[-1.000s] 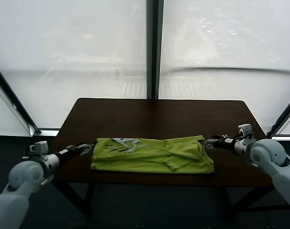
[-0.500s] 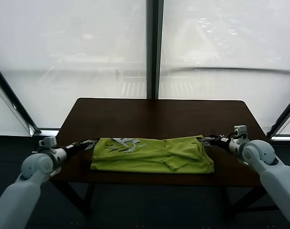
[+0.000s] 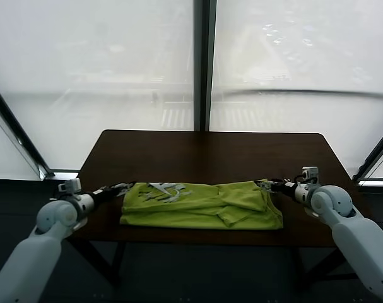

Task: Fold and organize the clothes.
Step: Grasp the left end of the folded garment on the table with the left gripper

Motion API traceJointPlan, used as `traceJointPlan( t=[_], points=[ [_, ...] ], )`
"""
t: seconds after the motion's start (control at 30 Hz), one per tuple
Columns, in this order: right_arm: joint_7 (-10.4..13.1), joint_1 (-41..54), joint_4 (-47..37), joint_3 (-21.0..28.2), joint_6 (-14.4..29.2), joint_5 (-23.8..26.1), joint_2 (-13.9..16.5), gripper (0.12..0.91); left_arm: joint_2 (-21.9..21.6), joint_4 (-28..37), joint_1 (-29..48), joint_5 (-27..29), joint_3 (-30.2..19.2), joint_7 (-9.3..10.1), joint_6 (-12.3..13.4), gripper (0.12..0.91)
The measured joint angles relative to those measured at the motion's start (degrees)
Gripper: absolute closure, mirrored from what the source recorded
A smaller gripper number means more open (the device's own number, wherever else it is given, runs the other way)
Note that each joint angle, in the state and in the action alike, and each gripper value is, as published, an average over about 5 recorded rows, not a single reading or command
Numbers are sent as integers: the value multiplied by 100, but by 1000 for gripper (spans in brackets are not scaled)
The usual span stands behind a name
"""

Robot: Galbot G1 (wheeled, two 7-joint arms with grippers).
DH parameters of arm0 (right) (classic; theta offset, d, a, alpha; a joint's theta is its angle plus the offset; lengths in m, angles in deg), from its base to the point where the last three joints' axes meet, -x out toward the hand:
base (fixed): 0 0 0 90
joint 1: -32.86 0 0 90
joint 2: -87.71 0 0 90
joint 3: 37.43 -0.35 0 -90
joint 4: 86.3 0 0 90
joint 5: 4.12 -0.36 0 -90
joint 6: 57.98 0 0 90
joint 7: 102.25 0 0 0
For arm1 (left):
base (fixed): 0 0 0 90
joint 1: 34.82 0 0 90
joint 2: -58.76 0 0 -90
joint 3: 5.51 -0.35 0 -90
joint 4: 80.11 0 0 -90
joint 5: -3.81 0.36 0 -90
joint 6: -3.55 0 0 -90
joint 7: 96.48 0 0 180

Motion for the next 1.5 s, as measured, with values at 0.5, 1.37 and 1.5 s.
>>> traceJointPlan(
  t=[0.5, 1.37, 1.5],
  points=[
    [-37, 24, -59, 39, 55, 76, -38, 697, 43, -60, -82, 107, -4, 9, 0, 745],
    [-342, -163, -20, -125, 540, 226, -14, 801, -22, -73, -66, 19, 170, 34, 75, 883],
    [-443, -217, 81, -174, 778, 228, 79, 563, -37, -170, -66, 11, 202, 55, 98, 800]
  ],
)
